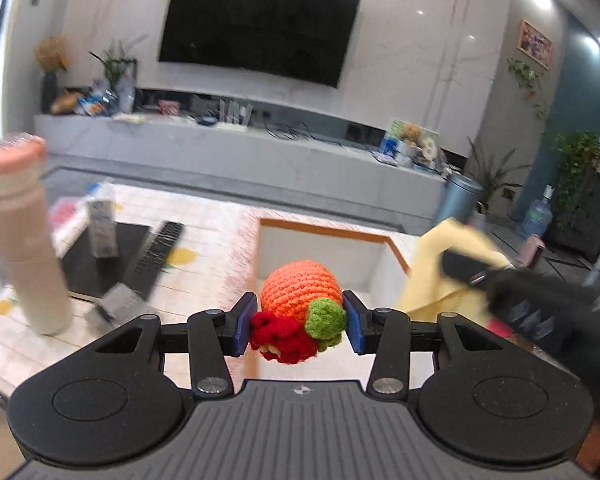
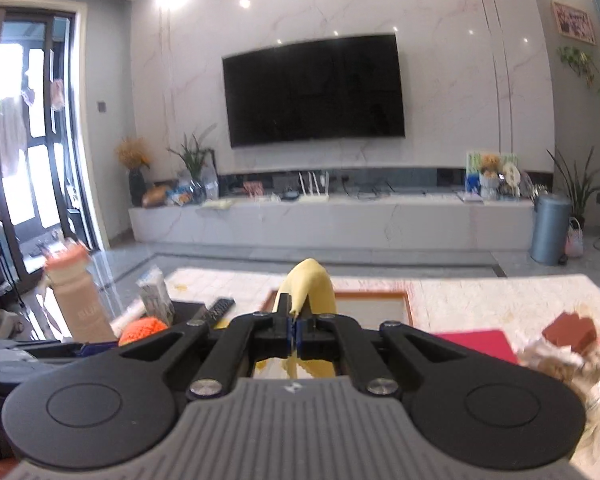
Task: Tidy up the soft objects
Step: 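Lower the fruit toy into the orange box and open the left tool while the right tool lowers the cloth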
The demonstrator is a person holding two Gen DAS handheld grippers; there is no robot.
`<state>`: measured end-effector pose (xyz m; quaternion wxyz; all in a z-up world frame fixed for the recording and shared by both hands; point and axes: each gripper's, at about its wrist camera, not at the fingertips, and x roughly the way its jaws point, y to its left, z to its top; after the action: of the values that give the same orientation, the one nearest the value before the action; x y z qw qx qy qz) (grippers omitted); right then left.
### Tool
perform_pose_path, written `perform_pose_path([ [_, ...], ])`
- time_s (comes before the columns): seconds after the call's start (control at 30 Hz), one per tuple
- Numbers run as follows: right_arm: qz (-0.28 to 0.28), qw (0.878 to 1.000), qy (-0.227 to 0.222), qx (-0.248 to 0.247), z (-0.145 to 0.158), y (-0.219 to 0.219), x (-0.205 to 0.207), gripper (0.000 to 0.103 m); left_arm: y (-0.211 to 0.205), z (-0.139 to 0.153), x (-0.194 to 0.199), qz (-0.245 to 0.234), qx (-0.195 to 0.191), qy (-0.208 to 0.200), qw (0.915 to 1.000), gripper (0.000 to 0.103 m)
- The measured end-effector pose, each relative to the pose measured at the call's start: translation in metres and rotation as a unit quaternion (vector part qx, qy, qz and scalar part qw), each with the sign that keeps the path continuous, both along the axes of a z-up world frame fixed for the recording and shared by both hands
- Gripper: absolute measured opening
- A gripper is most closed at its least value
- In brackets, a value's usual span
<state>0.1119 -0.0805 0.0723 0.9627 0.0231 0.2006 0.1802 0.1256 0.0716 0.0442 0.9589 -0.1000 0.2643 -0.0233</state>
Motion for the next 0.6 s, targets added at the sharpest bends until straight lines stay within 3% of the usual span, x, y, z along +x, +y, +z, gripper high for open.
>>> perform_pose_path([
  [0.17, -0.008, 0.999, 0.039, -0.026, -0.035, 0.005, 0.023, 0.0, -0.011, -0.017, 0.005, -0.004, 0.026, 0.008, 0.9996, 0.052],
  [0.33, -0.012, 0.997, 0.067, -0.031, -0.06, -0.003, 0.043, 0.0, -0.01, -0.039, 0.017, -0.003, 0.021, 0.046, 0.9987, 0.052],
  [0.6, -0.015, 0.996, 0.081, -0.035, -0.079, -0.003, 0.052, 0.0, -0.009, -0.052, 0.028, -0.004, 0.038, 0.084, 0.9958, 0.052],
])
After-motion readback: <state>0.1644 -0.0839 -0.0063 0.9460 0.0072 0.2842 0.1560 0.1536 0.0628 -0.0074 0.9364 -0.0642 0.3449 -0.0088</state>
